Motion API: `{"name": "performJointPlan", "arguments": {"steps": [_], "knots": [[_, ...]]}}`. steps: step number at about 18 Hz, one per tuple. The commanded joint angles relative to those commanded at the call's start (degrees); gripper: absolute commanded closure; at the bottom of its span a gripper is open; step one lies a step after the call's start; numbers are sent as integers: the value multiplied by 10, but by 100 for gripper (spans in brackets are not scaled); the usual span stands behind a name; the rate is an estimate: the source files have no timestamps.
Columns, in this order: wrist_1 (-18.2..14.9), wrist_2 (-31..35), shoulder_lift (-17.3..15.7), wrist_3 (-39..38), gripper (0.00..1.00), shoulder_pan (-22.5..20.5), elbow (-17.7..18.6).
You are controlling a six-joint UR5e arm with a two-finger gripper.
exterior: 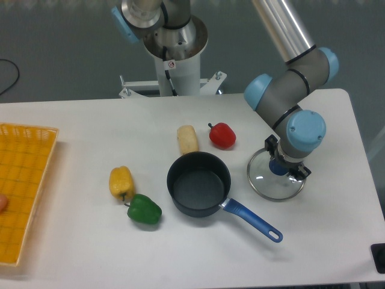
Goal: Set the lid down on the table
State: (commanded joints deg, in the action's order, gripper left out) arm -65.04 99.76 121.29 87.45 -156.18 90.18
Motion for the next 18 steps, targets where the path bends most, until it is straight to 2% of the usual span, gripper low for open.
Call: {"name": "performJointPlan", "arguments": {"steps": [1, 2, 3, 5, 9, 13, 18], "knots": [[0, 0, -2, -1, 20, 1, 0], [-1, 0, -4, -1, 4, 1, -5], [-3, 1, -9, -2, 0, 1, -11], [-3, -2, -31, 1, 0, 1, -12], [-1, -9, -55, 4, 0, -2, -36], [-6, -39, -96, 2, 0, -3, -33], [-5, -62, -104, 1, 0, -1, -27]]}}
